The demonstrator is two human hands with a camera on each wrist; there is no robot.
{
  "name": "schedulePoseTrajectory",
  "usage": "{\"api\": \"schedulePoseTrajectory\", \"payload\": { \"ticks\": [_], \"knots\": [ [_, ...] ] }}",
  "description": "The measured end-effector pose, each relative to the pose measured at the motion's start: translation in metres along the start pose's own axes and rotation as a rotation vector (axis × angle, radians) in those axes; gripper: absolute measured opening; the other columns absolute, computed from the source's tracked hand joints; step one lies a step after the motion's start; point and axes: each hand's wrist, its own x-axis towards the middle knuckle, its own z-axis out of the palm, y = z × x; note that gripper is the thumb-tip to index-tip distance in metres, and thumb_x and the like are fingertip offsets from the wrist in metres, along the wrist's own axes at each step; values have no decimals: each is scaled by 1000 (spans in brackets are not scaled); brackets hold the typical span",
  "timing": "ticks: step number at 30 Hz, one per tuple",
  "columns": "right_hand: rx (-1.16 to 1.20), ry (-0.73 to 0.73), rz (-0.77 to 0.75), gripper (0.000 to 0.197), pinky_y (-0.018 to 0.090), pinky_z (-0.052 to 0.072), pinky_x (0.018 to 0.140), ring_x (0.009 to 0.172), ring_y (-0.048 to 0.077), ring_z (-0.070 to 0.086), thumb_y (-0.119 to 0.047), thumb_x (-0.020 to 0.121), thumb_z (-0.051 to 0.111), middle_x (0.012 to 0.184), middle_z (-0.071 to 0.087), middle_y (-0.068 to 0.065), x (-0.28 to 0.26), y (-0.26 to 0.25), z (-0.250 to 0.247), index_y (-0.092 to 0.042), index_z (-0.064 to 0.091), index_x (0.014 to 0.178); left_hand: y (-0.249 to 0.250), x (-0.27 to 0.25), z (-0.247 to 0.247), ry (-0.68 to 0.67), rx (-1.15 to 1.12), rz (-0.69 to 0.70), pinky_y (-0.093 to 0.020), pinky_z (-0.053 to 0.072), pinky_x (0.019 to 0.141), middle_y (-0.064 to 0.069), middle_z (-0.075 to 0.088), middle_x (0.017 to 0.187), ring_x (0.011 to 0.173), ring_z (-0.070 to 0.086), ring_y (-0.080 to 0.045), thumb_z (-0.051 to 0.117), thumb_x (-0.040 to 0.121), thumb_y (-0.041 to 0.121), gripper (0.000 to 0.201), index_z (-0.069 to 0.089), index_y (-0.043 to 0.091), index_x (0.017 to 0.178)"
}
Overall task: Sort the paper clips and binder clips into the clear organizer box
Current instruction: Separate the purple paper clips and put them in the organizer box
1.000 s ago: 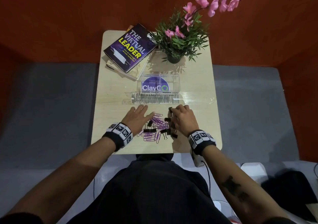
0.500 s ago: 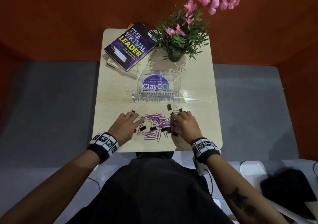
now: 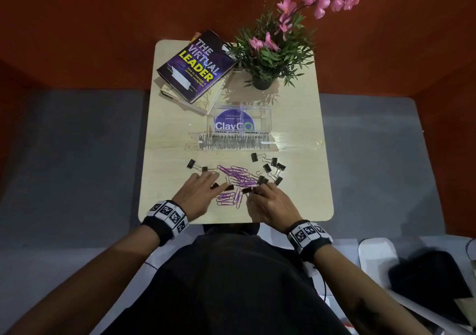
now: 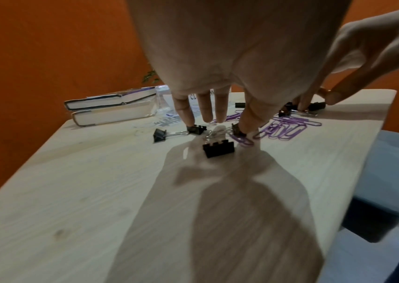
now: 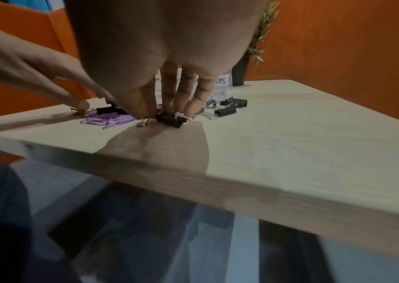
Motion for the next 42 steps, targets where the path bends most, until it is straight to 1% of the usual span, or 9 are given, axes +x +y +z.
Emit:
{"api": "schedulePoseTrajectory", "payload": {
  "ticks": [4,7,12,18,23,28,35,39,42],
  "knots": [
    [-19,-25,5,31,40,49,65,88,25,48,-18,78,71,106,60,6,-8,12,-1,-10,64,108,-17,-8,1,9,-20,-70,-47,43,91,-16,47,138,124,43,-35,61,74,-3,69,43,22,136],
    [-15,6,22,30,40,49,66,86,26,49,-17,83,63,103,58,10,-4,5,-6,-10,60,112,-27,-14,-1,17,-36,-129,-49,44,91,-19,48,136,123,43,-37,63,71,-5,69,47,18,134],
    [-55,-73,-24,55,38,49,75,90,28,49,-18,77,66,113,54,12,7,-10,-5,-11,47,129,-30,-24,1,35,-60,-174,-49,44,90,-19,48,137,123,44,-37,62,70,-6,69,48,18,134],
    [-49,16,9,38,40,49,69,85,27,50,-17,79,67,102,59,10,2,-3,-8,-10,58,115,-30,-34,1,87,-104,-233,-48,44,89,-20,52,131,119,46,-36,63,72,0,52,57,16,121],
    [-30,-48,-111,50,36,48,76,94,24,50,-21,80,68,111,56,10,23,-30,2,-15,50,126,-16,-42,10,45,-60,-90,-48,44,90,-19,52,129,121,44,-36,66,68,4,51,58,16,117],
    [-115,-141,-134,51,43,48,78,97,28,49,-30,85,59,113,52,11,63,-49,4,-19,44,132,-2,-43,11,6,-39,-132,-46,42,88,-16,52,123,120,43,-34,63,67,7,52,55,16,118],
    [-161,-197,-105,65,50,46,88,106,33,48,-36,81,67,124,51,13,86,-41,0,-14,40,136,12,-43,14,5,-52,-76,-42,43,79,-10,55,107,104,47,-30,60,68,14,51,55,17,118],
    [-92,-179,-90,74,49,45,87,107,34,47,-41,75,72,128,51,13,91,-50,-4,-16,41,137,22,-30,12,-10,-45,-65,-43,42,81,-11,54,112,107,47,-32,58,71,17,45,54,20,116],
    [-28,-78,-29,59,45,47,81,102,31,48,-25,72,75,121,54,12,77,-47,-7,-15,51,125,18,-17,7,31,-69,-133,-44,44,86,-14,52,128,118,44,-32,61,72,16,54,48,15,125]
  ]
}}
